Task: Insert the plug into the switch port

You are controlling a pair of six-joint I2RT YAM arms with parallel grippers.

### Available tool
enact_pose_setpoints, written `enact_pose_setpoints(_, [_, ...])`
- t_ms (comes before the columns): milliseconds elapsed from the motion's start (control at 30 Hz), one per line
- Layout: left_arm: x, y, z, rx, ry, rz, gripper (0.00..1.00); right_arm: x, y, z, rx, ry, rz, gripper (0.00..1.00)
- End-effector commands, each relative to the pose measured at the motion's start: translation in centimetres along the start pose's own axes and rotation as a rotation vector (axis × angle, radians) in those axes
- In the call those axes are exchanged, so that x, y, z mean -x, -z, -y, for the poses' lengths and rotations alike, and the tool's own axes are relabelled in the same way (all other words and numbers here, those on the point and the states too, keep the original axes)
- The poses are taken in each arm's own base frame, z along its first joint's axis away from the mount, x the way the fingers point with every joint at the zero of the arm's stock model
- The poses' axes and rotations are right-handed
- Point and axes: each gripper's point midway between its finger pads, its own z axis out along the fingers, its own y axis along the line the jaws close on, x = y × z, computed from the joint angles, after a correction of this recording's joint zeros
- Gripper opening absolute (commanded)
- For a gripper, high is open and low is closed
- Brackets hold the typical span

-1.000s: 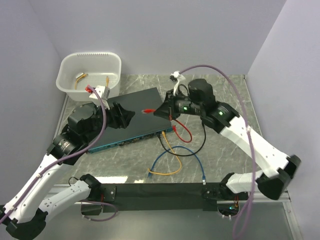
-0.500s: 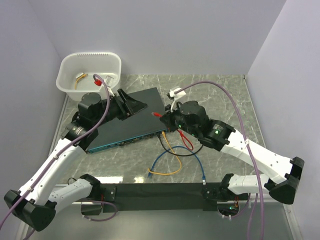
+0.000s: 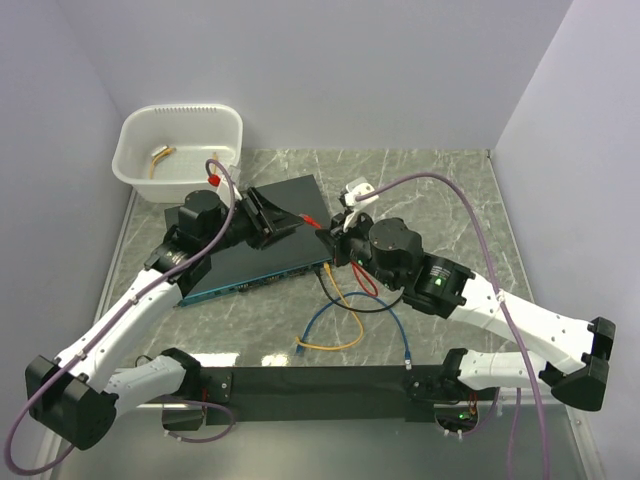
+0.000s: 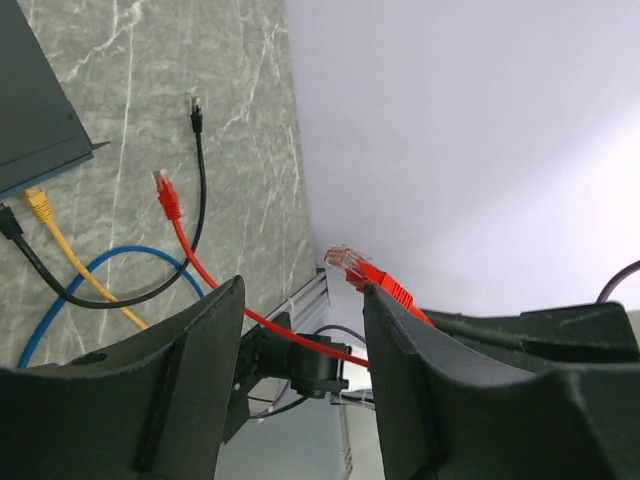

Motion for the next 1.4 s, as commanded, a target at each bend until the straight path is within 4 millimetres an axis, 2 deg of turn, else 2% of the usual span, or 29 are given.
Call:
enact_pose_setpoints(0, [0.9, 0.0, 2.5, -0.098, 0.005, 0.025, 0.56, 1.9, 0.2, -0.5, 0.01, 0.004, 0.082, 0.0])
enact_pose_setpoints(333, [1.3, -0.3, 3.1, -0.133, 0.028, 0.036, 0.52, 1.7, -0.2, -0.8, 0.003, 0.023, 0.084, 0.0])
enact_pose_setpoints(600, [2.2, 1.5, 5.0, -0.188, 0.018, 0.099, 0.52, 1.1, -0.9, -0.1, -0.045, 0.037, 0.06, 0.0])
enact_pose_setpoints(867, [1.4, 0.0, 3.7, -0.176, 0.054, 0.039, 0.54, 2.0, -0.6, -1.3, 0.015, 0.032, 0.093, 0.0])
enact_pose_setpoints(1200, [1.7, -0.9, 2.8, -0.15, 0.052, 0.039, 0.53, 0.9, -1.0, -2.9, 0.045, 0.063, 0.084, 0.0])
enact_pose_setpoints(1300, [1.6, -1.1, 2.5, -0.15, 0.059, 0.037, 0.49, 0.4, -1.3, -3.0, 0.042, 0.071, 0.071, 0.0])
enact_pose_setpoints(1367, [1.5, -1.2, 2.5, -0.155, 0.059, 0.032, 0.4, 0.1, -1.5, -3.2, 0.042, 0.076, 0.064, 0.0])
